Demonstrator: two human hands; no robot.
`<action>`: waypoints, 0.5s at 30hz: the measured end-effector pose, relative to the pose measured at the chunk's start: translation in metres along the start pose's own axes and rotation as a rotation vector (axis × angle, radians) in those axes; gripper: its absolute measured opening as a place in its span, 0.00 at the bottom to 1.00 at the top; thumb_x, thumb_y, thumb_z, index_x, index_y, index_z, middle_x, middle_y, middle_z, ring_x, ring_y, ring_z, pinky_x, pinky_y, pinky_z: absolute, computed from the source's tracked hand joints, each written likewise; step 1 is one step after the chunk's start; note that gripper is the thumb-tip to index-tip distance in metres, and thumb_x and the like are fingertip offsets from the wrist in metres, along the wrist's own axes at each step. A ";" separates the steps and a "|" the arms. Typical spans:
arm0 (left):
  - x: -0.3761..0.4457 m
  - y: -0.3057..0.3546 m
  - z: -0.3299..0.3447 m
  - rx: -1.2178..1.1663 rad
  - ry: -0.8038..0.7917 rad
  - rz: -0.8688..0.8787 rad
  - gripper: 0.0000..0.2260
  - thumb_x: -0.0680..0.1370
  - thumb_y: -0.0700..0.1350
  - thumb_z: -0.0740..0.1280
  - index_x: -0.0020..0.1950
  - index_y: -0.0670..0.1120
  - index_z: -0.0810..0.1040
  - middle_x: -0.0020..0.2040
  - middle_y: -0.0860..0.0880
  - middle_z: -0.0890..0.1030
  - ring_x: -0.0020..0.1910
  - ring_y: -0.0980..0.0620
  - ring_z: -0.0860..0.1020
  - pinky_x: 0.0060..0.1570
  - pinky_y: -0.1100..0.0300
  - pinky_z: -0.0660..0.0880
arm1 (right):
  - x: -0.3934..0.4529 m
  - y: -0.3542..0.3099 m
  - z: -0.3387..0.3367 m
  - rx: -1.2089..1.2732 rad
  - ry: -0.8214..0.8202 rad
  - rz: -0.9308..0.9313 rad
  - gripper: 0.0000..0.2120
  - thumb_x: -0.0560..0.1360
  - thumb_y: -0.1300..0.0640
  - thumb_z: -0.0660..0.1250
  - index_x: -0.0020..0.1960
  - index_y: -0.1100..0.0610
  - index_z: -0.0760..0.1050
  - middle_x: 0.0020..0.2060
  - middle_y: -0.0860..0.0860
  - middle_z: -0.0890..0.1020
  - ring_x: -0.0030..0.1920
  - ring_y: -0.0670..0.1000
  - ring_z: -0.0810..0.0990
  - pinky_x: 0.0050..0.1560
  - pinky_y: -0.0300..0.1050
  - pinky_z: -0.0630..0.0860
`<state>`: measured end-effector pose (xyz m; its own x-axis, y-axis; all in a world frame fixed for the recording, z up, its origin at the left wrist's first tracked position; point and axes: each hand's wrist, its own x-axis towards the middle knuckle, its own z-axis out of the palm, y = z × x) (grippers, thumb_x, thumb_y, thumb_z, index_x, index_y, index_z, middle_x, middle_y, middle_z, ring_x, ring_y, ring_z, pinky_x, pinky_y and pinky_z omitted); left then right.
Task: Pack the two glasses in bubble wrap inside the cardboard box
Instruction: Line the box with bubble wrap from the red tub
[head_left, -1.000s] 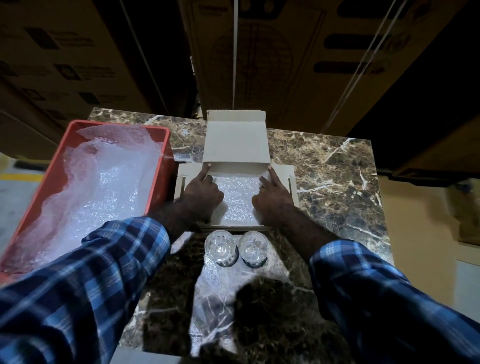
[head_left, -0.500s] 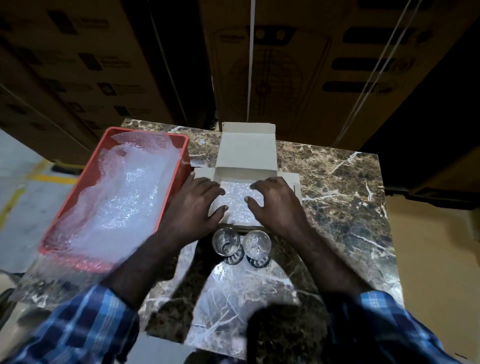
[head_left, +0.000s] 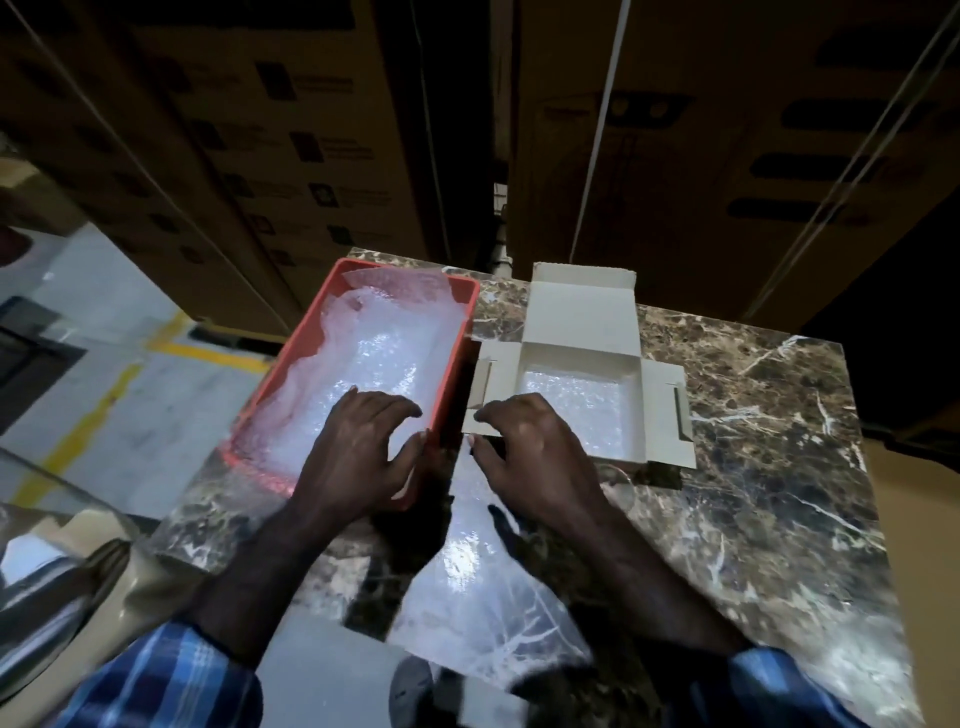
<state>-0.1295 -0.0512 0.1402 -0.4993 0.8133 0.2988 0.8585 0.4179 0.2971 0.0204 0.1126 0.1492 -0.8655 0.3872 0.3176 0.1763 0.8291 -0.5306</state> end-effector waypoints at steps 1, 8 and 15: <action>-0.003 -0.013 -0.006 -0.004 -0.009 -0.012 0.15 0.77 0.52 0.64 0.52 0.44 0.83 0.50 0.48 0.84 0.50 0.45 0.81 0.60 0.52 0.71 | 0.005 -0.010 0.006 -0.004 -0.005 -0.011 0.10 0.74 0.56 0.71 0.52 0.59 0.83 0.47 0.52 0.85 0.53 0.55 0.78 0.50 0.48 0.78; -0.030 -0.094 -0.040 -0.041 -0.184 -0.032 0.19 0.76 0.57 0.62 0.55 0.45 0.84 0.52 0.50 0.85 0.54 0.48 0.81 0.57 0.56 0.75 | 0.024 -0.075 0.061 -0.031 -0.124 -0.084 0.14 0.71 0.55 0.72 0.54 0.60 0.83 0.49 0.53 0.86 0.53 0.58 0.81 0.55 0.51 0.78; -0.042 -0.139 -0.044 -0.074 -0.257 0.006 0.19 0.77 0.57 0.63 0.59 0.48 0.83 0.55 0.52 0.84 0.58 0.51 0.79 0.56 0.64 0.68 | 0.032 -0.100 0.099 -0.157 -0.319 0.057 0.12 0.77 0.56 0.69 0.58 0.57 0.81 0.54 0.55 0.84 0.57 0.56 0.79 0.56 0.53 0.77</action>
<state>-0.2329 -0.1606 0.1263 -0.4405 0.8955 0.0637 0.8456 0.3901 0.3644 -0.0711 0.0019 0.1342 -0.9508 0.3093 0.0165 0.2764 0.8714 -0.4052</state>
